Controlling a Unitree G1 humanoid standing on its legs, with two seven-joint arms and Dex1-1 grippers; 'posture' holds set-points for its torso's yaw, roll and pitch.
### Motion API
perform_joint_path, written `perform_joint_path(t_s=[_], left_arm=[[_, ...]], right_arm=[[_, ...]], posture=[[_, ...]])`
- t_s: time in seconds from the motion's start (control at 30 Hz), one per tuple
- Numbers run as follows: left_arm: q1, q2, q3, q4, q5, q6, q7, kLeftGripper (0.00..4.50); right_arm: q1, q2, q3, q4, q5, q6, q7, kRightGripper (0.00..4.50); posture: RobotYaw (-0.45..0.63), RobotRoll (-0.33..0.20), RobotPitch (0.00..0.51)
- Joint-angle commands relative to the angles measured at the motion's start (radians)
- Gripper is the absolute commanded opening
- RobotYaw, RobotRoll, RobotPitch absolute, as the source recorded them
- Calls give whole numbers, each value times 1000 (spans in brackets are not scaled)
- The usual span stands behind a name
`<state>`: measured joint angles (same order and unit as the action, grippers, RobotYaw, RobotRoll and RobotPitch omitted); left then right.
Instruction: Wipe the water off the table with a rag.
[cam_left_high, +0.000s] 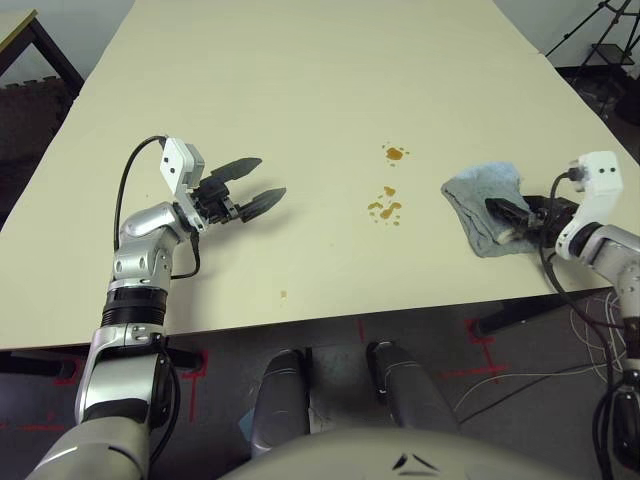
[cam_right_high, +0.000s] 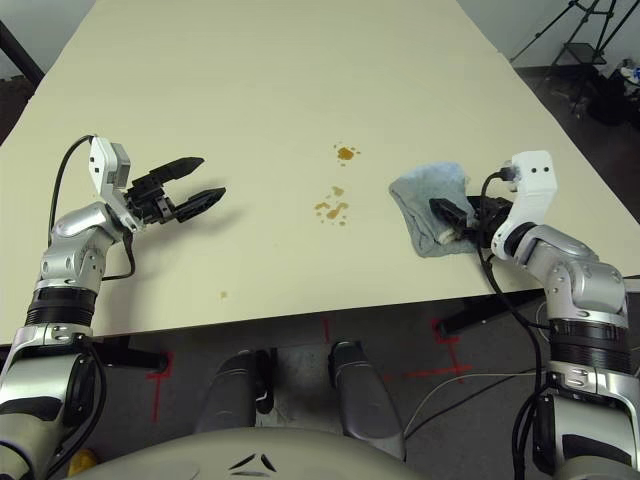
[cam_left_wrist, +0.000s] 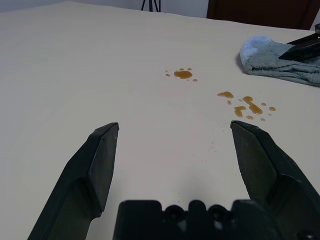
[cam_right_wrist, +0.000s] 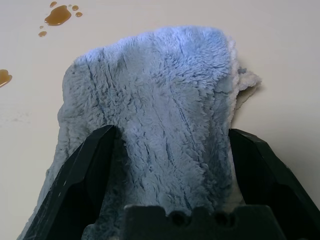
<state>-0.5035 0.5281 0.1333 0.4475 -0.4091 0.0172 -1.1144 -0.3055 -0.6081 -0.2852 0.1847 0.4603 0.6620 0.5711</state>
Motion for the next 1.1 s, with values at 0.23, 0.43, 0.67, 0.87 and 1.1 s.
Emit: perform_joint_path(t_s=[0.23,0.43,0.67,0.87,1.1], left_arm=[[9,16,-4,-16,14,2,-3,4500],[9,26,1,-21,13,4,-3,4500],[2,29,0,-9,15,-6,-1,4500],[-6,25,-3,3,20,-14,2,4500],[-20,14,-6,24,29,-34,2,4500]], right_arm=[[26,23,57,27,-36,13,25,3638],[25,22,69,22,-52,-16,45,1352],[-37,69,3,10,18,18,23,198],[-159,151,-92,8,101,84,-84,196],[-313,241,-120,132,90,16,-212,195]], posture=[[-149,0,164],[-141,0,169],[-137,0,160],[-139,0,154],[-138,0,136]])
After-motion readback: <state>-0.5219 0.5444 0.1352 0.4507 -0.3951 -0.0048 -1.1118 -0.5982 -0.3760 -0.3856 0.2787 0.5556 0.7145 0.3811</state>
